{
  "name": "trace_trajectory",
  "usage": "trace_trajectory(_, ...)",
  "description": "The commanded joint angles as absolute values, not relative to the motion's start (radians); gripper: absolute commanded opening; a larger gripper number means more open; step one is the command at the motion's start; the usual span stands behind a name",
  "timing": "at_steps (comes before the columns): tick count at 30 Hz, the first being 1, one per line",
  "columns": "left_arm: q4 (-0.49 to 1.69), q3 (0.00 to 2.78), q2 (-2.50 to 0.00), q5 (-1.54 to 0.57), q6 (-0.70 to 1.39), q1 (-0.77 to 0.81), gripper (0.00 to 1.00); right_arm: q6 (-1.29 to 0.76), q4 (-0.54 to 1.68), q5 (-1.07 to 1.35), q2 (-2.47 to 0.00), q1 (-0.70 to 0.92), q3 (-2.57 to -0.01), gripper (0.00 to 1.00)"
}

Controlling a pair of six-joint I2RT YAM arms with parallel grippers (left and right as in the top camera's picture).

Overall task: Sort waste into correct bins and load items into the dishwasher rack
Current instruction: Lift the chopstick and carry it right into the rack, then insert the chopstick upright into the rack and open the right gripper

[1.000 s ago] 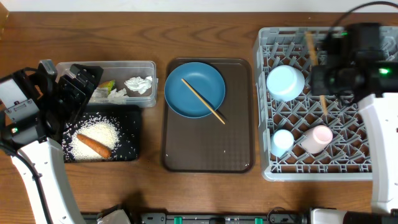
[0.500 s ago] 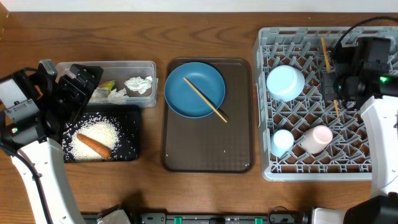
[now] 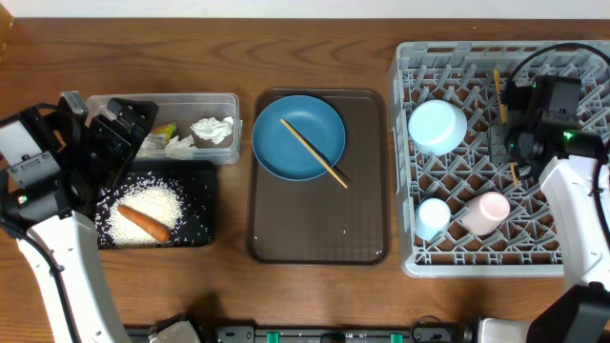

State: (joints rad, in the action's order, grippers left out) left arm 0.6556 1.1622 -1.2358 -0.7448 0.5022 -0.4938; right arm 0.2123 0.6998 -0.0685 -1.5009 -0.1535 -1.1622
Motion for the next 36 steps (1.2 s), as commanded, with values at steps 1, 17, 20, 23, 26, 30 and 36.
trace_trajectory(1, 0.658, 1.182, -1.222, -0.747, 0.510, -0.498, 0.98, 0.213, 0.691, -0.083, -1.506, -0.171, -1.155, 0.01)
trace_trajectory(17, 0.658, 1.182, -1.222, -0.747, 0.510, -0.498, 0.98, 0.188, 0.600, -0.017, -1.611, -0.216, -1.149, 0.01)
trace_trajectory(20, 0.658, 1.182, -1.222, -0.747, 0.510, -0.498, 0.98, 0.188, 0.580, -0.001, -1.637, -0.216, -1.149, 0.01)
trace_trajectory(23, 0.658, 1.182, -1.222, -0.747, 0.510, -0.498, 0.98, 0.188, 0.564, 0.017, -1.660, -0.216, -1.149, 0.03)
trace_trajectory(26, 0.658, 1.182, -1.222, -0.747, 0.510, -0.498, 0.98, 0.188, 0.557, 0.016, -1.674, -0.216, -1.149, 0.08)
trace_trajectory(30, 0.658, 1.182, -1.222, -0.747, 0.510, -0.498, 0.98, 0.188, 0.552, 0.016, -1.675, -0.216, -1.149, 0.16)
trace_trajectory(36, 0.658, 1.182, -1.222, -0.747, 0.510, -0.498, 0.98, 0.187, 0.553, 0.017, -1.675, -0.216, -1.149, 0.21)
